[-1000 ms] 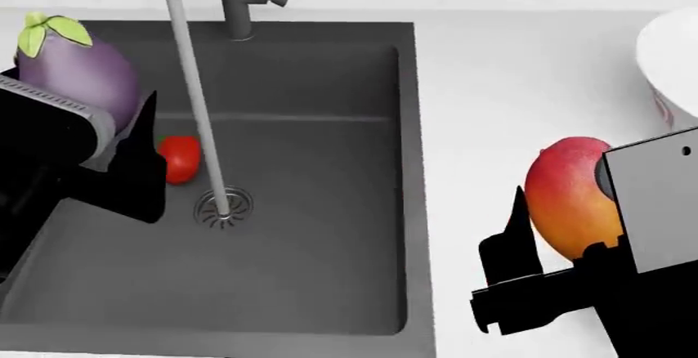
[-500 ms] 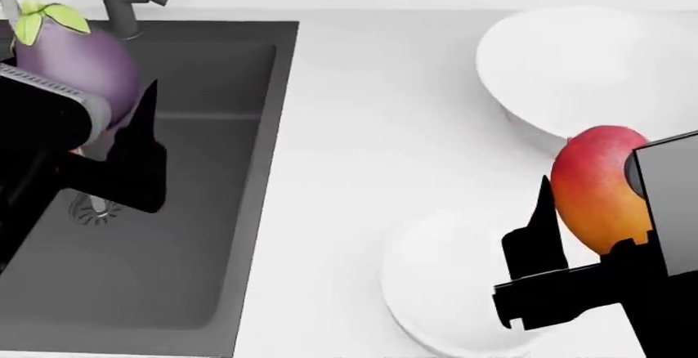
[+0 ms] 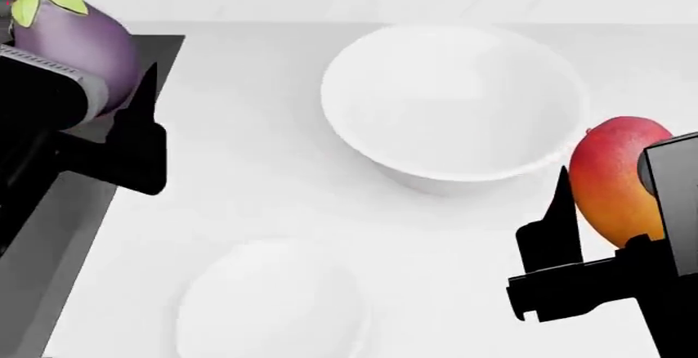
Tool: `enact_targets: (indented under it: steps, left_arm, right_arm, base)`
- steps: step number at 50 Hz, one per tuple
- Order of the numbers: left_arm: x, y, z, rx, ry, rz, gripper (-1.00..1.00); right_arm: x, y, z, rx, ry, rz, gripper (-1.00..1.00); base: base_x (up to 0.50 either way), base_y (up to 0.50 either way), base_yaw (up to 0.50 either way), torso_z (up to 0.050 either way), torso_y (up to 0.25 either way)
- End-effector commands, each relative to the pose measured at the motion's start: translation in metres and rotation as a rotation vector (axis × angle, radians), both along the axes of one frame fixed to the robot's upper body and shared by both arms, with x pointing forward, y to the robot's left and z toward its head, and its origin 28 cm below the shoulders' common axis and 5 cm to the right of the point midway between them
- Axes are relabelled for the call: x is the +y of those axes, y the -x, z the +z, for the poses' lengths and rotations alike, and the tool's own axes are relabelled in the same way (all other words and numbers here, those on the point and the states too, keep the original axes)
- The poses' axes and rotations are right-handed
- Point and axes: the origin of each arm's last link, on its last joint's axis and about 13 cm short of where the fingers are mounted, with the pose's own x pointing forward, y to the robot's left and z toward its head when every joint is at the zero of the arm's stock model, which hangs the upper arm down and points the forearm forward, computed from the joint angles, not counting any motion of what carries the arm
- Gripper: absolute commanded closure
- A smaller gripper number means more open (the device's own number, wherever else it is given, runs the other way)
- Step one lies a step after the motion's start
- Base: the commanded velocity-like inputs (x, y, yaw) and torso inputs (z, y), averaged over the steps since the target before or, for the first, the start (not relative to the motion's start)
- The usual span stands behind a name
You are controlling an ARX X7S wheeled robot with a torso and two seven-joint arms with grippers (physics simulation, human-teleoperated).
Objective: Pick the eggplants and mangos from the sink and place them in one bowl. Place the bell pepper in the other bowl. Then turn off the sink faucet.
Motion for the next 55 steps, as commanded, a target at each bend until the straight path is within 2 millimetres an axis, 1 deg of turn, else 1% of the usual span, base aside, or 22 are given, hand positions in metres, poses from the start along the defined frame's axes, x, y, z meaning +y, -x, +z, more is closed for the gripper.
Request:
enact_targets:
  steps: [1, 5, 9, 23, 30, 35, 37, 39, 41, 42, 44, 46, 47, 49, 51, 55]
  left_arm:
    - [0.001, -0.003, 0.008, -0.013, 0.048, -0.007, 1.00]
    - [0.004, -0.002, 0.010, -0.019, 0.051, -0.003, 1.00]
    - [0.004, -0.003, 0.008, -0.017, 0.047, 0.005, 1.00]
    - [0.004, -0.001, 0.010, -0.023, 0.047, 0.005, 1.00]
    - [0.003, 0.000, 0.010, -0.014, 0.051, -0.002, 1.00]
    - [-0.002, 0.005, 0.018, 0.035, 0.079, -0.063, 1.00]
    - [-0.006, 0.007, 0.021, 0.044, 0.079, -0.084, 1.00]
    - [-0.011, 0.010, 0.031, 0.095, 0.097, -0.143, 1.00]
    - [-0.021, 0.014, 0.037, 0.154, 0.109, -0.198, 1.00]
    - [-0.027, 0.016, 0.042, 0.201, 0.099, -0.239, 1.00]
    - [-0.036, 0.018, 0.046, 0.239, 0.072, -0.302, 1.00]
    - [-0.046, 0.021, 0.046, 0.285, 0.056, -0.352, 1.00]
    - [-0.051, 0.021, 0.047, 0.335, 0.065, -0.375, 1.00]
    - [-0.059, 0.019, 0.046, 0.348, 0.030, -0.393, 1.00]
    - [-0.069, 0.017, 0.048, 0.409, 0.026, -0.415, 1.00]
    - [-0.087, 0.016, 0.047, 0.493, -0.038, -0.466, 1.00]
  right_arm:
    - [0.000, -0.002, 0.001, -0.034, 0.035, -0.004, 1.00]
    - [0.000, -0.001, 0.002, -0.038, 0.023, 0.000, 1.00]
    - [-0.001, 0.000, 0.001, -0.038, 0.009, -0.003, 1.00]
    - [-0.001, 0.000, 0.001, -0.032, 0.010, 0.014, 1.00]
    - [-0.001, 0.000, 0.001, -0.024, -0.003, 0.008, 1.00]
    - [0.000, 0.000, 0.001, -0.031, -0.007, -0.015, 1.00]
    - [0.000, 0.000, 0.001, -0.029, -0.003, -0.017, 1.00]
    - [0.000, 0.000, 0.001, -0.023, -0.002, -0.013, 1.00]
    - [0.000, 0.000, 0.001, -0.021, -0.002, -0.009, 1.00]
    - [0.000, 0.000, 0.001, -0.022, -0.003, -0.007, 1.00]
    - [-0.001, 0.000, 0.001, -0.021, -0.003, 0.000, 1.00]
    - [-0.001, 0.000, 0.001, -0.016, -0.001, 0.004, 1.00]
    - [-0.001, 0.000, 0.001, -0.013, -0.003, 0.004, 1.00]
    - [-0.001, 0.000, 0.001, -0.008, -0.002, 0.001, 1.00]
    - [-0.001, 0.001, 0.001, -0.005, 0.001, 0.001, 1.00]
    - [-0.001, 0.001, 0.001, 0.002, -0.007, 0.002, 1.00]
  base:
    - [0.47, -0.29, 0.00, 0.000, 0.000]
    - [0.49, -0.26, 0.00, 0.000, 0.003]
    - [0.50, -0.25, 0.00, 0.000, 0.000]
    - [0.46, -0.33, 0.00, 0.000, 0.002]
    - [0.47, -0.11, 0.00, 0.000, 0.002]
    - [0.06, 0.00, 0.00, 0.000, 0.002]
    - [0.00, 0.00, 0.00, 0.000, 0.000]
    - [0.00, 0.00, 0.00, 0.005, 0.000]
    - [0.00, 0.00, 0.00, 0.000, 0.000]
    - [0.00, 0.00, 0.00, 0.000, 0.000]
    - [0.00, 0.00, 0.00, 0.000, 0.000]
    - [0.00, 0.00, 0.00, 0.000, 0.000]
    - [0.00, 0.00, 0.00, 0.000, 0.000]
    - [0.00, 0.00, 0.00, 0.000, 0.005]
    - [0.00, 0.00, 0.00, 0.000, 0.000]
    - [0.00, 0.00, 0.00, 0.000, 0.000]
